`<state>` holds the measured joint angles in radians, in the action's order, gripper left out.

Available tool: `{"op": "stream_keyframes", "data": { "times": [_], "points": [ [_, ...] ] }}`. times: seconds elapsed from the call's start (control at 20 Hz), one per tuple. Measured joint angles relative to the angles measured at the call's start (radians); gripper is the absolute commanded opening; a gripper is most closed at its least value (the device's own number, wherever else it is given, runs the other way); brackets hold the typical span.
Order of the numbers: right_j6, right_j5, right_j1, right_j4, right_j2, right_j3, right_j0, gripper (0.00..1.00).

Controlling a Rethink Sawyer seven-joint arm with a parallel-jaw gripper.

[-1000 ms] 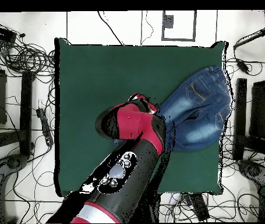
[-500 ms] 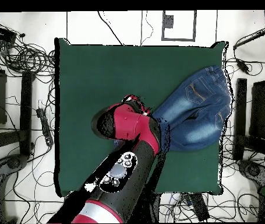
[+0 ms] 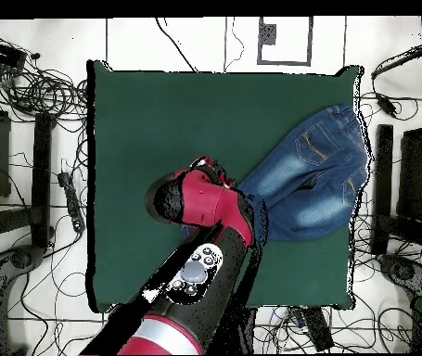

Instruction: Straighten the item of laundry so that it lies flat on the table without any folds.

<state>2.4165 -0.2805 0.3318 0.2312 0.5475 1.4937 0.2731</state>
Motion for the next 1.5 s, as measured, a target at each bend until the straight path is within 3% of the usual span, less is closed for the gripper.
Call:
{"op": "stream_keyframes", "data": {
  "times": [0.85,1.5],
  "points": [
    [0.0,-0.228,-0.002,0.046,-0.003,0.051,0.013,1.0],
    [0.0,-0.234,-0.041,0.046,-0.064,0.076,-0.007,1.0]
  ]
}}
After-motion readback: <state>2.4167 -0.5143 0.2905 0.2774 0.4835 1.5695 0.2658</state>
